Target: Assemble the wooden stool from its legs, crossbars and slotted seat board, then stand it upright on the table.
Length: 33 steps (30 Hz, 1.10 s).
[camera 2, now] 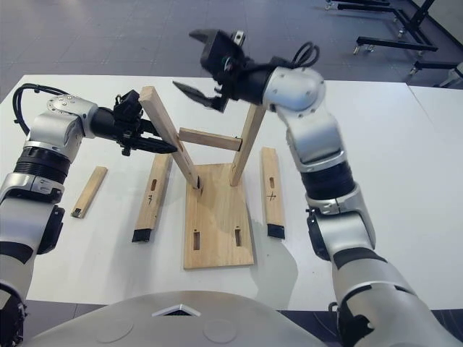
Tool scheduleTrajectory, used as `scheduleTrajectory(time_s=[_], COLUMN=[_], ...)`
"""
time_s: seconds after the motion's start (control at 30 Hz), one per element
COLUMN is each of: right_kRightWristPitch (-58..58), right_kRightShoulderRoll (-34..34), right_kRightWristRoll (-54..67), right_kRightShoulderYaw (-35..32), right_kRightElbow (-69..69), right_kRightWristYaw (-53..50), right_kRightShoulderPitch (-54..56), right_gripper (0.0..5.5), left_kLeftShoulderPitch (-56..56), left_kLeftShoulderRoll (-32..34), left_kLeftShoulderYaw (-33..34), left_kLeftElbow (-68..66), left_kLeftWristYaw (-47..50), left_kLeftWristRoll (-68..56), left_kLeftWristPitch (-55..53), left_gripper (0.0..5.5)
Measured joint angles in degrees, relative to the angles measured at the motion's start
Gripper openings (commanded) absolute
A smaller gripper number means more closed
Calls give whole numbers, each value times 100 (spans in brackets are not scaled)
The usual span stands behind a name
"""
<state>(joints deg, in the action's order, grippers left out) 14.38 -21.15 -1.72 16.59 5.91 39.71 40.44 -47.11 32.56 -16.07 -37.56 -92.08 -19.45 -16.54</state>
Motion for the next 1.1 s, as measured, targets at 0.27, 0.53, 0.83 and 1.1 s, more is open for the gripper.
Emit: scheduleTrajectory(time_s=[0.27, 0.53, 0.83, 1.1], right_kRightWristPitch=[-111, 40, 179, 513], right_kRightShoulderRoll=[-116, 144, -44, -68], right_kRightWristRoll=[-1129, -1091, -1663, -1981], right_kRightShoulderYaw=[795, 420, 604, 830], right_kRightElbow=[386, 689, 791, 831], right_kRightWristYaw=[-283, -506, -487, -307], right_kRightShoulderPitch=[-589, -587, -586, -587], right_gripper=[419, 419, 419, 419], left_kLeftShoulderPitch=[42, 92, 114, 102], left_kLeftShoulderRoll=[22, 23, -8, -67], left_kLeftShoulderYaw=[1, 2, 44, 99], left_kLeftElbow=[61, 103, 93, -87], left_kLeftWristYaw=[20, 42, 110, 112], left_kLeftWristRoll=[1, 1, -2, -14], left_kLeftWristPitch=[-31, -30, -225, -279], left_gripper=[203, 203, 203, 203])
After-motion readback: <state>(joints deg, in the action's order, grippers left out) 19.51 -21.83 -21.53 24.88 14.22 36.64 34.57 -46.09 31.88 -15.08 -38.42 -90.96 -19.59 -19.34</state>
